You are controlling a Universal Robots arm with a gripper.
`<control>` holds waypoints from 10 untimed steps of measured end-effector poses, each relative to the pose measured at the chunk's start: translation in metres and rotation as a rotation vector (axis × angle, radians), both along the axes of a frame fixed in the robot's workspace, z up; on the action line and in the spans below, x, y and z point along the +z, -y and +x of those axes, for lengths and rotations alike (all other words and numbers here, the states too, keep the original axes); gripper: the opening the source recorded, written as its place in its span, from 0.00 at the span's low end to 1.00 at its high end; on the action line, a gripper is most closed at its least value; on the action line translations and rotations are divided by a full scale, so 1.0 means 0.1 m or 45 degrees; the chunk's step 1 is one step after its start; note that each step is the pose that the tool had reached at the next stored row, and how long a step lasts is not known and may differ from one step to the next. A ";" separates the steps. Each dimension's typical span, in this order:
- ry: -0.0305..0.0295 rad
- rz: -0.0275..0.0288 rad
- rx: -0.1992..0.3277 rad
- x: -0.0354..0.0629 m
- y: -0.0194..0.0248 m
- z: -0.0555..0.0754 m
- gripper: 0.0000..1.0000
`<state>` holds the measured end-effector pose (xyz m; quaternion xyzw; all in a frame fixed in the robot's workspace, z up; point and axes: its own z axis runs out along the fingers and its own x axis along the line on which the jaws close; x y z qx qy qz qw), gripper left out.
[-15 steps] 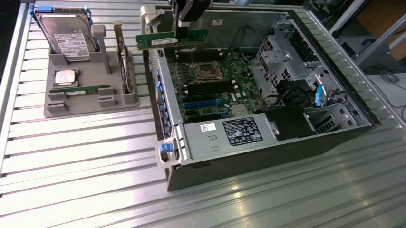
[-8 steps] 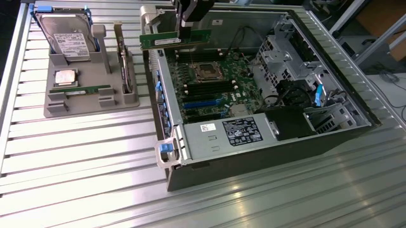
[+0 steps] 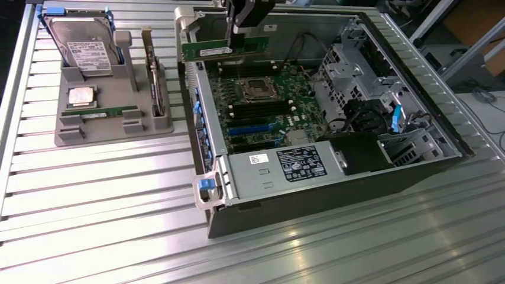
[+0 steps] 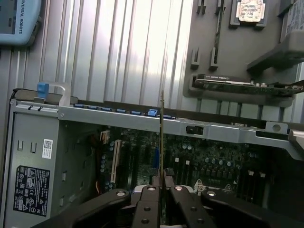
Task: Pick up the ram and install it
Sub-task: 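Pick up the ram and move it above insertion slot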
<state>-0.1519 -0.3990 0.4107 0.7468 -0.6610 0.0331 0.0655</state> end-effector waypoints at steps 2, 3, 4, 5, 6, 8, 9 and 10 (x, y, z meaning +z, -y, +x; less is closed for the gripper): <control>0.0000 -0.0005 0.000 0.000 0.000 0.04 0.14; 0.0000 -0.0007 0.000 0.000 0.000 0.05 0.14; 0.0000 -0.0007 0.000 -0.001 0.000 0.06 0.14; 0.0001 -0.0009 0.000 -0.001 0.000 0.07 0.14; 0.0001 -0.0011 0.000 -0.001 0.000 0.08 0.14; 0.0000 -0.0018 0.000 -0.001 0.000 0.12 0.14; 0.0000 -0.0020 0.000 -0.001 0.000 0.14 0.14; 0.0000 -0.0021 0.000 -0.002 0.000 0.15 0.14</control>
